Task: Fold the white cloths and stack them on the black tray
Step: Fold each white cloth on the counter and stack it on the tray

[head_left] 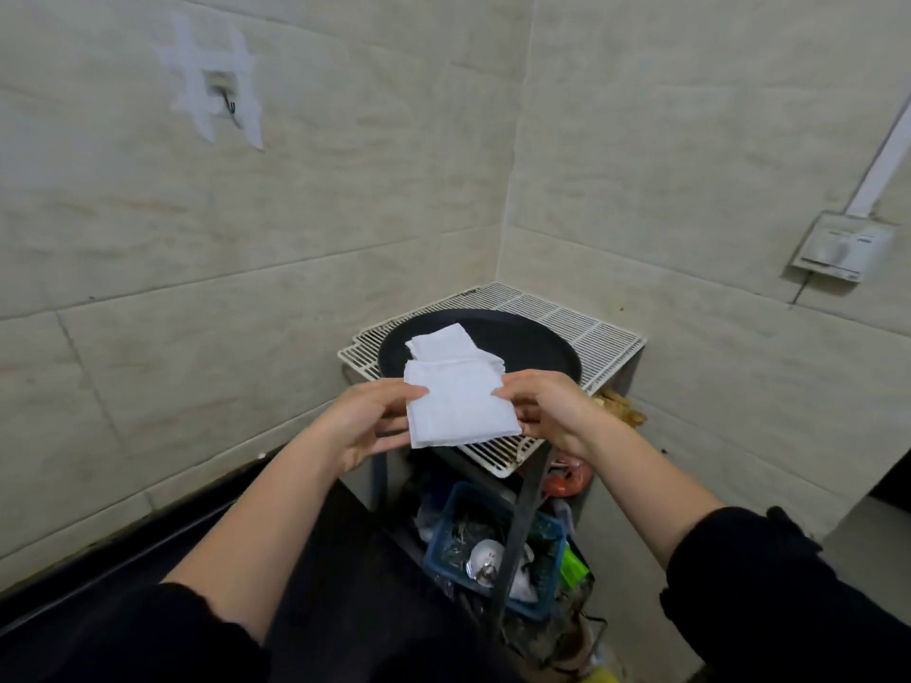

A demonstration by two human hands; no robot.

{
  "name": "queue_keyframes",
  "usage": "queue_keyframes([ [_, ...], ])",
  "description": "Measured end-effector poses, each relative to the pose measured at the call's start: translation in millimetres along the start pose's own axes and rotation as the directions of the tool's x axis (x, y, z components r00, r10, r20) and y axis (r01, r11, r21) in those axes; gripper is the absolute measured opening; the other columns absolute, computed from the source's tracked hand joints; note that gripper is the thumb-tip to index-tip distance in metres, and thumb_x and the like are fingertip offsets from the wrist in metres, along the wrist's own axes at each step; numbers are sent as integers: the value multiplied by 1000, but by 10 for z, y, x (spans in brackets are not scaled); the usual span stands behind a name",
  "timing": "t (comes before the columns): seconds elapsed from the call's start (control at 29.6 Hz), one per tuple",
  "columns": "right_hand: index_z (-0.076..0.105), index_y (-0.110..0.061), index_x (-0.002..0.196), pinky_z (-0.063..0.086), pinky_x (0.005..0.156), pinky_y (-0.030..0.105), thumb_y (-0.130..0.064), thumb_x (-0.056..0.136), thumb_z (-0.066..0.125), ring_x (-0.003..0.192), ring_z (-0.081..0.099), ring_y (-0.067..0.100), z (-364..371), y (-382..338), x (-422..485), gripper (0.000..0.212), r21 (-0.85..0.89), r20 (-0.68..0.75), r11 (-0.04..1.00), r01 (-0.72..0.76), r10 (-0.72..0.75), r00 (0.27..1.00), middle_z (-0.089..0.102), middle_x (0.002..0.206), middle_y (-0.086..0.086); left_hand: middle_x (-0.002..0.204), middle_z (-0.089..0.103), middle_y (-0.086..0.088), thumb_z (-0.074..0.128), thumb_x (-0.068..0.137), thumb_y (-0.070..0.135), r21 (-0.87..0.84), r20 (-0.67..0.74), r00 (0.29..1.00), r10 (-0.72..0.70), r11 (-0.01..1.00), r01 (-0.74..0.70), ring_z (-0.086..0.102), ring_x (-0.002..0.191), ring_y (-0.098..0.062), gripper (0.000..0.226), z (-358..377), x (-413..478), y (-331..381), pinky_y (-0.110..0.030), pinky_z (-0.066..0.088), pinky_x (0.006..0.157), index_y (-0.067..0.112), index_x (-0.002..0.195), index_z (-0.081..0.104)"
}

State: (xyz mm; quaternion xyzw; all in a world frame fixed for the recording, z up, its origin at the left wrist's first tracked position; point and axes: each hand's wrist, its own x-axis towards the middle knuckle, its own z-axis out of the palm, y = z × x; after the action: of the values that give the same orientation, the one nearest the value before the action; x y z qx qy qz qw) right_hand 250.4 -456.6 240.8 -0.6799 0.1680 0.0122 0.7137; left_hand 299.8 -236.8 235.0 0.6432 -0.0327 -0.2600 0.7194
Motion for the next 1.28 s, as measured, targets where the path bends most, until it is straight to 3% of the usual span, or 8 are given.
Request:
queue_keyframes([
  [0.17,69,-15,83,51,60,25,-3,79,67,63,52,14,-192,-268,459,13,-3,49,1000,24,-23,999,60,74,3,73,71,2,66,87,12,3,-42,999,18,1000,-18,67,59,-9,7,147,360,236,-23,58,55,17,92,65],
  [0.3,68,-16,84,50,63,25,-4,81,65,62,55,12,-381,-467,825,13,-31,81,999,35,-32,996,62,72,1,82,65,-5,65,88,9,28,-91,995,42,999,-40,61,65,-14,6,346,629,422,-23,58,55,15,87,63],
  [0.57,67,-12,88,50,63,25,-2,81,67,63,60,12,-920,-796,1610,12,-75,118,995,64,-55,991,65,72,1,87,69,-16,70,84,2,78,-261,961,95,994,-77,66,63,-19,19,834,1292,636,-22,56,52,-7,101,66],
  [0.74,70,-9,88,53,67,28,-1,79,71,69,64,15,-1222,-766,2055,11,-155,121,987,49,-30,992,70,78,5,82,66,-18,69,84,2,294,-364,922,132,955,-20,66,64,-23,9,1145,1665,609,-29,60,59,-4,81,65],
  [0.84,71,-9,87,52,63,26,-2,78,74,71,64,16,-1364,-685,2253,12,-178,122,983,34,-13,992,70,80,7,97,69,-14,73,81,14,577,-423,867,262,816,35,65,81,-24,25,1297,1855,549,-36,57,73,-1,100,65],
  [0.95,70,-5,92,52,56,23,-2,78,75,67,64,16,-1445,-602,2397,16,-217,123,976,37,-11,992,70,78,7,107,64,-6,72,81,21,745,-448,816,366,657,114,60,97,-25,53,1423,1939,478,-32,45,74,10,125,45],
  [1.11,70,-3,93,52,60,26,-3,76,77,67,63,18,-1455,-432,2599,19,-407,157,910,73,-8,988,71,82,12,99,64,-10,62,85,14,902,-379,823,422,368,227,62,91,-30,51,1499,2083,348,-36,44,64,9,128,35],
  [1.28,70,-4,86,51,56,22,-3,77,77,63,61,17,-1392,-346,2675,12,-564,200,814,137,-27,979,70,81,12,103,63,-11,59,87,9,956,-294,868,401,112,272,61,93,-31,35,1565,2159,280,-34,38,63,9,118,42],
])
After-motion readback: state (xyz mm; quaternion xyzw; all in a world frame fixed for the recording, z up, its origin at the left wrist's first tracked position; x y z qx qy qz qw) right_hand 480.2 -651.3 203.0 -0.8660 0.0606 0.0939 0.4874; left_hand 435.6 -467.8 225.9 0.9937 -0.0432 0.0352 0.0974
